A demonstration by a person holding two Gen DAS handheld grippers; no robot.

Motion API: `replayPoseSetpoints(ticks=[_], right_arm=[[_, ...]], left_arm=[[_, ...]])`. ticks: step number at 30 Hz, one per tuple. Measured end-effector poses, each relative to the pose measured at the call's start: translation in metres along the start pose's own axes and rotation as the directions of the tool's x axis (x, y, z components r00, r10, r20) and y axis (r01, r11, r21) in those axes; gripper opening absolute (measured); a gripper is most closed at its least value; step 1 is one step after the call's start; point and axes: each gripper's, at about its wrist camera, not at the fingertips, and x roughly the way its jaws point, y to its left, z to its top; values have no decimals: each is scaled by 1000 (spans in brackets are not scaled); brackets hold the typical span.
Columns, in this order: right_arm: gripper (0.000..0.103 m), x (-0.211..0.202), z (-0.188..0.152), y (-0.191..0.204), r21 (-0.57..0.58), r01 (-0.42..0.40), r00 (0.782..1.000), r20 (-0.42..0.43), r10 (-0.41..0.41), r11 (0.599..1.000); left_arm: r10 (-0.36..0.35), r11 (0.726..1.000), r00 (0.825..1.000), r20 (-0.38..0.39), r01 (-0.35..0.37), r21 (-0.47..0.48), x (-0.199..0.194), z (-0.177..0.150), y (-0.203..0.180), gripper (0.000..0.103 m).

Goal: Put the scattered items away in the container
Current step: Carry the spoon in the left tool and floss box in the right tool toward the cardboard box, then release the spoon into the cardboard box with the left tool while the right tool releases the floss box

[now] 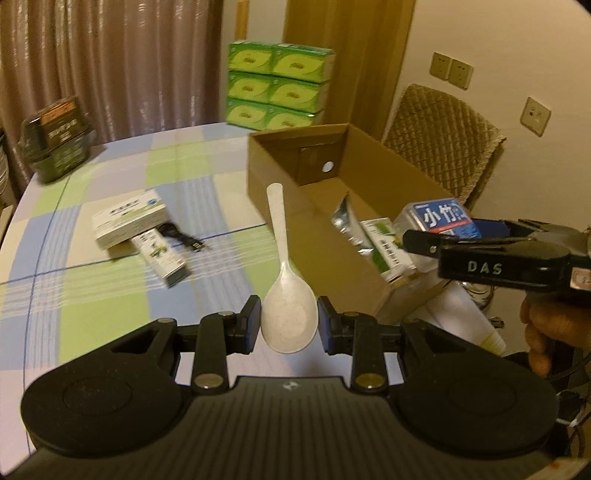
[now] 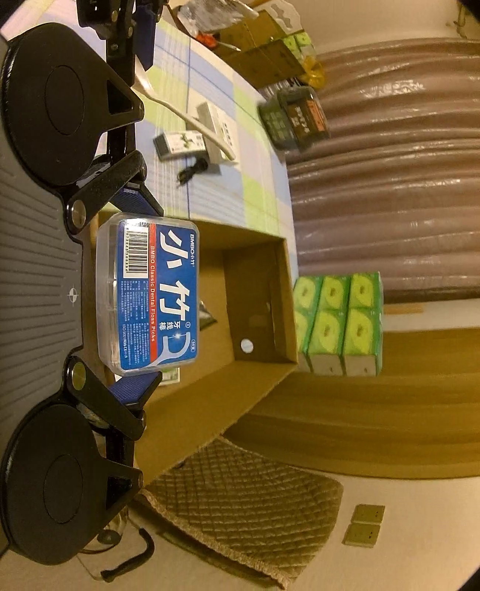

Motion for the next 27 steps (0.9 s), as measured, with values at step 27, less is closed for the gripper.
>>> replayPoseSetpoints(ticks=[27], right_arm=[[83, 22, 15, -59, 34, 64, 998, 7, -64, 997]], left_arm=[[-102, 993, 995, 9, 101, 52, 58, 48, -54, 27]])
